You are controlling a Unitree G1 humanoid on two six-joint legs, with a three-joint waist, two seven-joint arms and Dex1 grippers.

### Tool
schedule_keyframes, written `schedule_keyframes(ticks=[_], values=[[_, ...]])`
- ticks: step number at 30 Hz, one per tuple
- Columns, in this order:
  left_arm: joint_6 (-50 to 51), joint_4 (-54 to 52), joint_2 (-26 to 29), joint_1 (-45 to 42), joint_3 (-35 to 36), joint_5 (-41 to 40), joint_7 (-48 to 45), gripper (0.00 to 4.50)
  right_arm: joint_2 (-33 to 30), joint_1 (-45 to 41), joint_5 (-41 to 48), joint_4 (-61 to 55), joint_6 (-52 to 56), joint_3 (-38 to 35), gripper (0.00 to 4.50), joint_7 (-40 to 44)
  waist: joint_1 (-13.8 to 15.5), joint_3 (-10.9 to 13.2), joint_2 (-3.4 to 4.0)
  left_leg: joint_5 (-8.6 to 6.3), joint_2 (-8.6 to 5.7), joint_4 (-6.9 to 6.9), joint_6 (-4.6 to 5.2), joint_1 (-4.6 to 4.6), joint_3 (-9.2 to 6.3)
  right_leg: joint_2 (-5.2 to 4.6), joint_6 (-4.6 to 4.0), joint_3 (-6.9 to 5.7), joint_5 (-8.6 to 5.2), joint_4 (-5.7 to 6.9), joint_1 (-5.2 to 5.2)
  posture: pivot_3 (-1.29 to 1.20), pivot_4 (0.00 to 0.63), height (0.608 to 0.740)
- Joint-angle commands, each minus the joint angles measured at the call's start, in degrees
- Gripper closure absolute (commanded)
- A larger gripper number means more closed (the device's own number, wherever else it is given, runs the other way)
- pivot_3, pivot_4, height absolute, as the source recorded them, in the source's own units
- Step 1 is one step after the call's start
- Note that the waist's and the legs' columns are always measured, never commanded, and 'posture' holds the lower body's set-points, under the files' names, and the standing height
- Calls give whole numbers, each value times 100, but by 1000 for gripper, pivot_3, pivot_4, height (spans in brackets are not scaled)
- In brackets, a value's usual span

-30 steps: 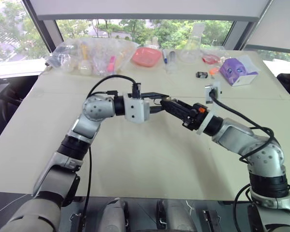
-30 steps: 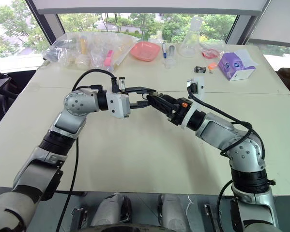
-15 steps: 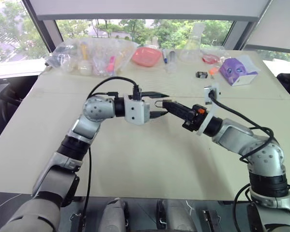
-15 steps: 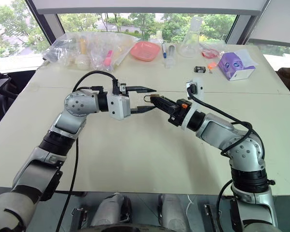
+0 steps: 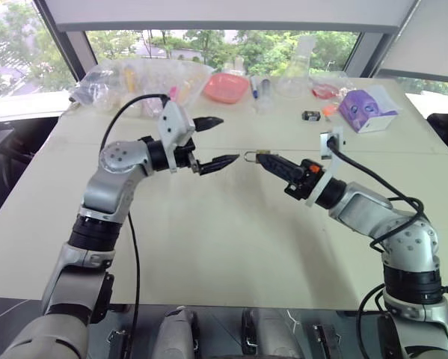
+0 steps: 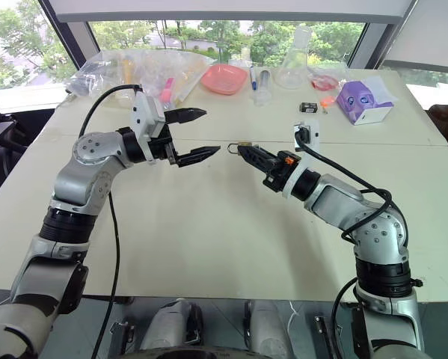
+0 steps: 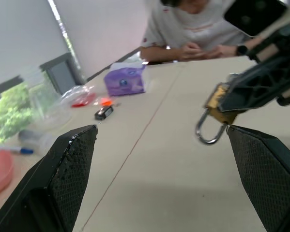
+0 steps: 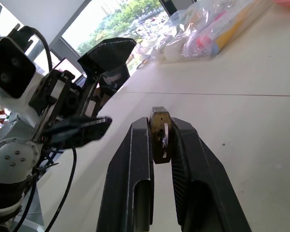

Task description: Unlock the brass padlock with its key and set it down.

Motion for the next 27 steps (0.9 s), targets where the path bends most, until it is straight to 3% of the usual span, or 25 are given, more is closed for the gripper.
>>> schedule_keyframes(ticks=[1, 20, 27], values=[[23, -75, -99, -103, 80, -15, 54, 81, 34, -178, 117, -119, 10, -118, 4500, 54, 3, 0, 0, 0, -1, 0, 0, -1, 1, -1, 0, 0, 0, -1, 0, 0, 150, 739], [-1038, 1247, -691, -571, -160, 647, -147, 81, 74, -92, 261, -452, 209, -15, 4500, 60, -10, 0, 0, -1, -2, 0, 2, -1, 8, 0, 0, 0, 0, -3, -1, 0, 150, 739], [-1088, 1217, -778, -612, -97, 680, -35, 81, 86, -36, 277, -452, 221, -27, 4500, -53, -11, 0, 0, -2, -2, -1, 4, -1, 6, 0, 0, 0, 0, -2, -1, 0, 150, 739]])
